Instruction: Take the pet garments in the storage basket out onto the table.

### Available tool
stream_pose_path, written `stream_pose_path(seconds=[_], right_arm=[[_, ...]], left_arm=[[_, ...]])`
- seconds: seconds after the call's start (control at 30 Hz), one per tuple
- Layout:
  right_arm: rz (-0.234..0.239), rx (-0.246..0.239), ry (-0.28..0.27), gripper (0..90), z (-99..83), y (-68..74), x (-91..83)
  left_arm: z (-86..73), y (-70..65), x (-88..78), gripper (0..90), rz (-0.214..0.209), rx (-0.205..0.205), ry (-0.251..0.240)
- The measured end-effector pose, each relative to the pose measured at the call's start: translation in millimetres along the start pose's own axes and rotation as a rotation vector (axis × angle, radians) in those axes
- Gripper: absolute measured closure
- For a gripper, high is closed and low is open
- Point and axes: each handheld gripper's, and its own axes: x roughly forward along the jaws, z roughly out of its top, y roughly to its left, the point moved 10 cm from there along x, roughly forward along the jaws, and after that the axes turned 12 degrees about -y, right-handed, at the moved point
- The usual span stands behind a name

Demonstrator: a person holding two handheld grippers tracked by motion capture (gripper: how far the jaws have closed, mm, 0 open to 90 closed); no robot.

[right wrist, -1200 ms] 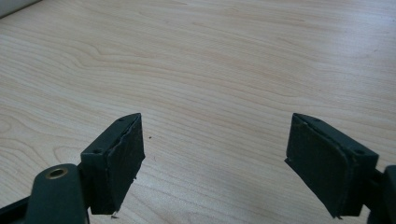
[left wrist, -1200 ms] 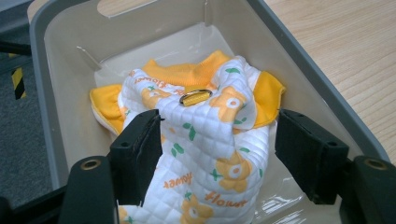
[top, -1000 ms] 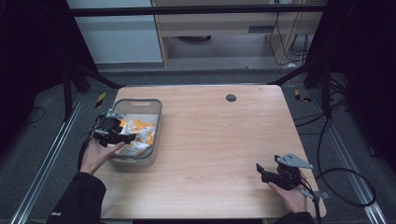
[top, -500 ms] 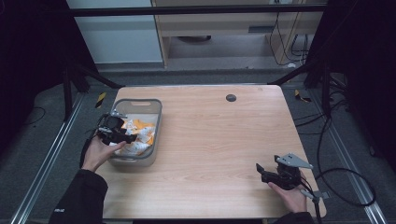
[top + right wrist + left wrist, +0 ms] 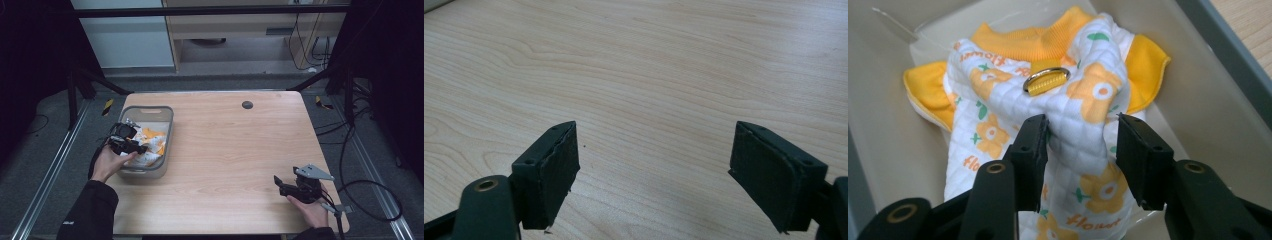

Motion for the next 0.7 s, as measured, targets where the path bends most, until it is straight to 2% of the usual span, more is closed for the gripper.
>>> stream_pose_path(seconds=[0.2,0.53,0.7], right_arm=[[0.001,-0.009,0.004,19.3,-1.0,0.0,0.8],[0.008,-0.012,0.011,18.9,-1.8,0.9,1.3],[0.010,-0.005,0.015,18.8,-2.0,2.1,1.2]], left_arm=[[-1.1,0.7,2.2,59.8,-0.008,-0.005,0.014],[-3.5,0.7,8.2,60.1,-0.003,-0.002,0.041],[-4.9,1.4,11.2,63.9,0.001,-0.010,0.054]])
